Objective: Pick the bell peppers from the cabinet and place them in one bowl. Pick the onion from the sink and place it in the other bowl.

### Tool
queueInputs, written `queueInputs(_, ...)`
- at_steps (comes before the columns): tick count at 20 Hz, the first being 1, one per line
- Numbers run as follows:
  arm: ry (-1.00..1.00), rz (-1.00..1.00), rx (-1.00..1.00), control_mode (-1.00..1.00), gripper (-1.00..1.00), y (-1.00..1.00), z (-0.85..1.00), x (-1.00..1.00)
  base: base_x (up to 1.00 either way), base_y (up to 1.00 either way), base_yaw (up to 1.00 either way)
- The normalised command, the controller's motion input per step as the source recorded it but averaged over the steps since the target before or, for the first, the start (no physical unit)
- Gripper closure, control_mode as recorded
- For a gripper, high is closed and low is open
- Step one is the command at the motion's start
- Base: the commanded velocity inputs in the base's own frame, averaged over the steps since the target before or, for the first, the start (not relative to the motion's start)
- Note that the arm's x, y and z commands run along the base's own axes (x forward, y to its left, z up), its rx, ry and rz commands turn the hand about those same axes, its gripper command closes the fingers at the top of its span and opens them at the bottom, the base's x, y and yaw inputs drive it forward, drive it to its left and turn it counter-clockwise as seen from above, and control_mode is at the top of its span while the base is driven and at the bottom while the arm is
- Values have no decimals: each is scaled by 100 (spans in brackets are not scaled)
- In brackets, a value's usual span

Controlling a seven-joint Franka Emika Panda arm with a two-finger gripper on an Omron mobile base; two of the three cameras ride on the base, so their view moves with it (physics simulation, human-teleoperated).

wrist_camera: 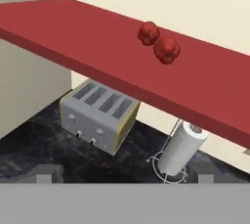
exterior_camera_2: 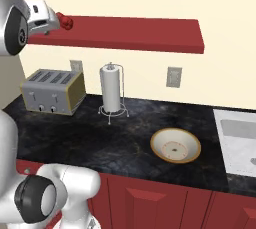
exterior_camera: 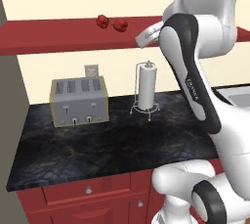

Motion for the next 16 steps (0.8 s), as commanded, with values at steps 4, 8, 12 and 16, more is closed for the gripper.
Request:
queueInputs(4, -22, 16, 0, -100, -100, 0, -35, 2, 0, 0, 0)
queueInputs(8, -10, 13, 1, -100, -100, 0, -17, 21, 0, 0, 0)
queueInputs(12, 0, 1, 10, -100, -100, 0, 76, 54, 0, 0, 0)
queueInputs(16, 2, 0, 9, -100, -100, 0, 100, 57, 0, 0, 0)
